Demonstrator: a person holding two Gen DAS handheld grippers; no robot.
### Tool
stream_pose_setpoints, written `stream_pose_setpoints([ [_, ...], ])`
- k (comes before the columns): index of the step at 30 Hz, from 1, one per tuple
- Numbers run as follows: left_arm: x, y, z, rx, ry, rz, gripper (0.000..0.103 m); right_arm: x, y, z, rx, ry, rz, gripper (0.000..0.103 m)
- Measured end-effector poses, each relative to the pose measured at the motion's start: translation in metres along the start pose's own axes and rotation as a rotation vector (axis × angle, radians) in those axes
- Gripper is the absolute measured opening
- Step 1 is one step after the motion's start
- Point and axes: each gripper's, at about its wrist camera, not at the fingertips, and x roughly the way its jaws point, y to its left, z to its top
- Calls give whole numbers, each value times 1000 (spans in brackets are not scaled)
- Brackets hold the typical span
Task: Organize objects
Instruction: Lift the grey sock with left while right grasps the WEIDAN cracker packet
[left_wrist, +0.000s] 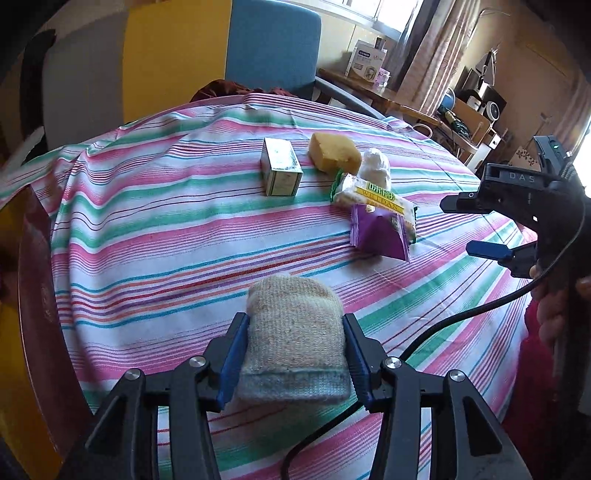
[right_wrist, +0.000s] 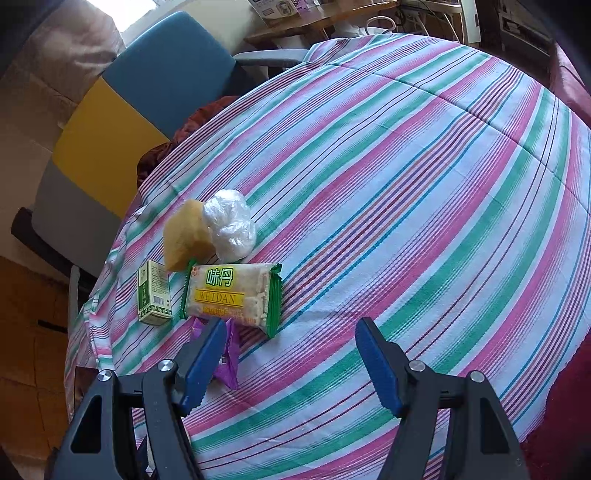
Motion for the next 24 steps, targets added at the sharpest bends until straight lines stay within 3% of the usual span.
stream_pose_setpoints([
  [9, 7, 6, -10, -44, 11, -41, 53, 0, 17, -4, -81, -5, 24, 73],
  [24, 4, 2, -20, 12, -54, -34, 52, 3, 22, -5, -111, -2, 6, 73],
])
